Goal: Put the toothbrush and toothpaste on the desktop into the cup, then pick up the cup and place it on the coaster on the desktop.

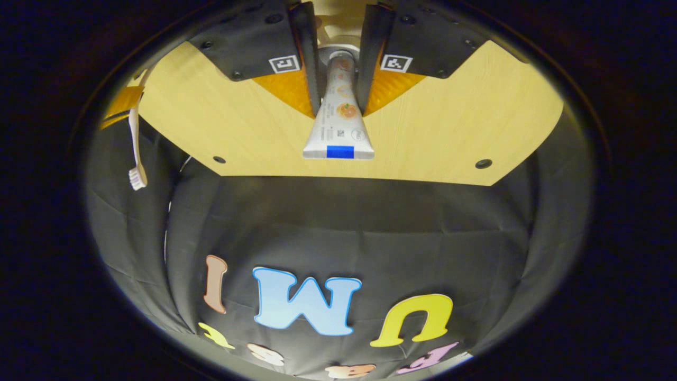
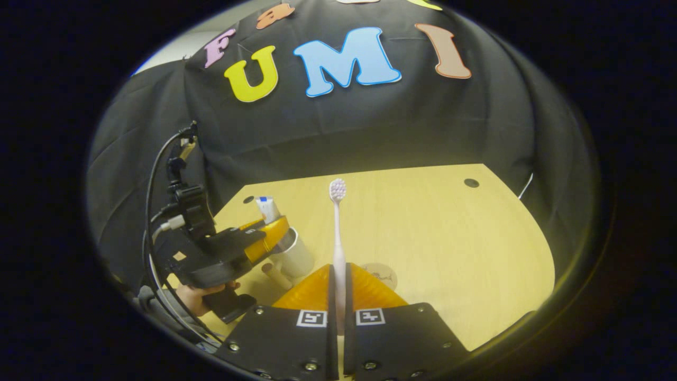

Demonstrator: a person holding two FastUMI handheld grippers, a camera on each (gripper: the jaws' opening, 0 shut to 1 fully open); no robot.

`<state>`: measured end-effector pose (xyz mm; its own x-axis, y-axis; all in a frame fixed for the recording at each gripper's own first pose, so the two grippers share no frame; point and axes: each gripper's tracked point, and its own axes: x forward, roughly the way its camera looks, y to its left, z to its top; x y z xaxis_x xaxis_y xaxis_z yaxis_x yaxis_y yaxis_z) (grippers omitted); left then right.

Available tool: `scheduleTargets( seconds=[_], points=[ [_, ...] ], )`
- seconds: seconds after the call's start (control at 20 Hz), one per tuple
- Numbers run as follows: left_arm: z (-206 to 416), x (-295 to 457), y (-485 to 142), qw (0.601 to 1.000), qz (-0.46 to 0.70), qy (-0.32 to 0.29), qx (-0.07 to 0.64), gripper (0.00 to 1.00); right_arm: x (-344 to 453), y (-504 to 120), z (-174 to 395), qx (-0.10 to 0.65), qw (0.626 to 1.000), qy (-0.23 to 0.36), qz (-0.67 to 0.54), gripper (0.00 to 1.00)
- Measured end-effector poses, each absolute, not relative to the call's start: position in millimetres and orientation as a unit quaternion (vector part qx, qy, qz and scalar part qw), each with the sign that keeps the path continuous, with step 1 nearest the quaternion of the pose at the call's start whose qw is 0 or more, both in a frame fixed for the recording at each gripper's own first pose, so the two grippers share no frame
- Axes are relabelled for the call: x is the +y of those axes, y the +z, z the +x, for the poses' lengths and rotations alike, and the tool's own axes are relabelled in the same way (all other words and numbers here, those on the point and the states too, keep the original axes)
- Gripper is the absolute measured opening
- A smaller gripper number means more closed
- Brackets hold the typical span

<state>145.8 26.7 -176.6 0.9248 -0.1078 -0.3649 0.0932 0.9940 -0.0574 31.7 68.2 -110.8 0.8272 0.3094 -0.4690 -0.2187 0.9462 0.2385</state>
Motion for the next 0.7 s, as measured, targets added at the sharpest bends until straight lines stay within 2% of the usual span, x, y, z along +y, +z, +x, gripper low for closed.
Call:
scheduleTargets(
  seconds=[0.15,0.2,0.25,0.3,0.35,0.45,0.55,0.7],
  points=[
    [143,22,-180,0.980,-0.023,-0.053,0.191,0.41,67,-116,28,0.261,0.951,0.141,0.086,0.05],
    [143,20,-180,0.980,-0.020,-0.055,0.191,0.48,67,-115,27,0.260,0.951,0.142,0.086,0.05],
    [141,19,-181,0.979,-0.016,-0.058,0.193,0.41,68,-114,27,0.260,0.951,0.143,0.087,0.05],
    [139,19,-183,0.979,-0.012,-0.058,0.196,0.43,69,-113,28,0.259,0.951,0.144,0.088,0.05],
    [137,19,-185,0.978,-0.010,-0.058,0.198,0.48,70,-112,29,0.259,0.951,0.145,0.090,0.05],
    [134,16,-182,0.979,-0.014,-0.064,0.194,0.67,72,-110,32,0.256,0.951,0.146,0.092,0.05],
    [131,14,-180,0.979,-0.015,-0.068,0.192,0.80,74,-106,36,0.251,0.952,0.150,0.091,0.05],
    [124,16,-181,0.978,-0.012,-0.072,0.194,0.82,83,-99,43,0.236,0.955,0.159,0.088,0.05]
  ],
)
